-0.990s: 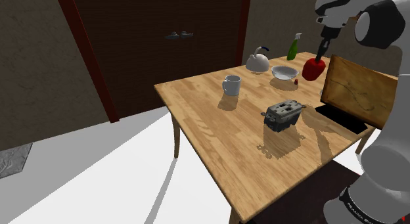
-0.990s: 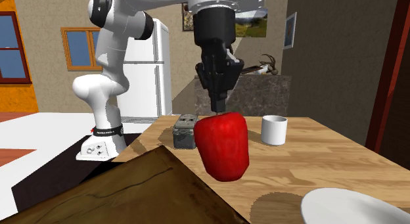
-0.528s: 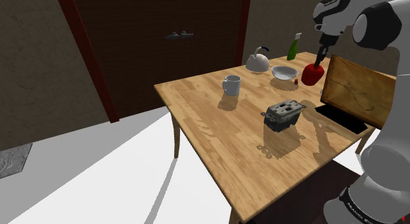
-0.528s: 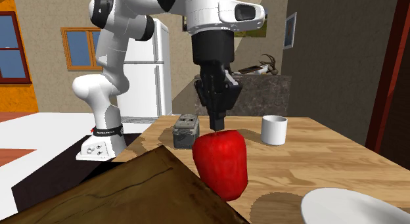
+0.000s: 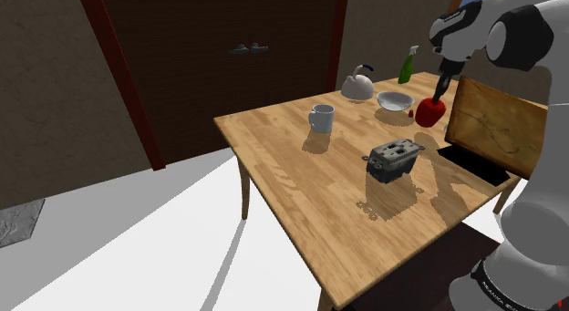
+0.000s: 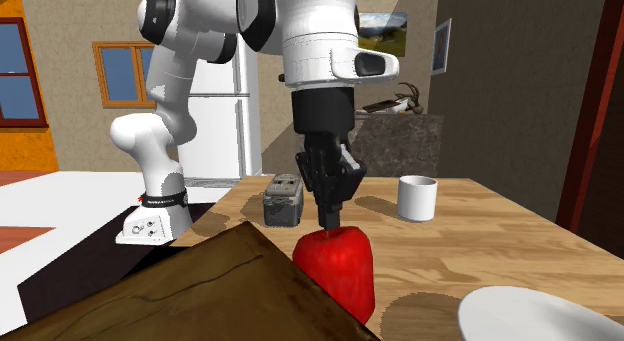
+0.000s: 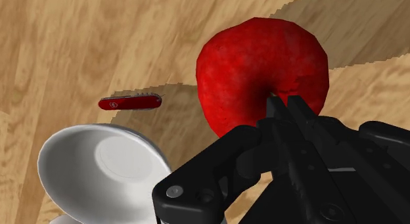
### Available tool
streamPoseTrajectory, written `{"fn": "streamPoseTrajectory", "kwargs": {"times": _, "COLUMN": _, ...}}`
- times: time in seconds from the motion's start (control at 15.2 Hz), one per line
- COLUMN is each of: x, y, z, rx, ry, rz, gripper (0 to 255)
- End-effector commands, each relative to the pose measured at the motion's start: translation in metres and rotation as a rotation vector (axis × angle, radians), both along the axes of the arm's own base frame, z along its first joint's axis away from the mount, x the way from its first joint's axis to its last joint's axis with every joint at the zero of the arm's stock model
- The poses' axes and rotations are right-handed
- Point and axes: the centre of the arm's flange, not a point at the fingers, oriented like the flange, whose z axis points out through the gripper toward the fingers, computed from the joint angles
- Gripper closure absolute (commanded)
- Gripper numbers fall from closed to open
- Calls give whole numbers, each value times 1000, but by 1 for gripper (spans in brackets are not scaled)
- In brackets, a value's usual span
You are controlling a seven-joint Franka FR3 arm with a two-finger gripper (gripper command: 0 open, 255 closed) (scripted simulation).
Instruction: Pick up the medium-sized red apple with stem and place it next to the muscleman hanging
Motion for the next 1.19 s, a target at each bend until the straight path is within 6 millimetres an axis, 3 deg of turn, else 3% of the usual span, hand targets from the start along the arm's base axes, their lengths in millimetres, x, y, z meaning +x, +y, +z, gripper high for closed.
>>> {"fn": "streamPoseTrajectory", "kwargs": {"times": 0.0, "x": 0, "y": 0, "z": -11, "rx": -1, "ry": -1, "rz": 0, "gripper": 255}}
{"fn": "streamPoseTrajectory", "kwargs": {"times": 0.46, "x": 0, "y": 0, "z": -11, "rx": -1, "ry": -1, "rz": 0, "gripper": 255}}
{"fn": "streamPoseTrajectory", "kwargs": {"times": 0.53, "x": 0, "y": 0, "z": -11, "rx": -1, "ry": -1, "rz": 0, "gripper": 0}}
{"fn": "streamPoseTrajectory", "kwargs": {"times": 0.86, "x": 0, "y": 0, "z": -11, "rx": -1, "ry": -1, "rz": 0, "gripper": 0}}
{"fn": "streamPoseTrajectory", "kwargs": {"times": 1.12, "x": -3, "y": 1, "z": 39, "rx": -1, "ry": -1, "rz": 0, "gripper": 0}}
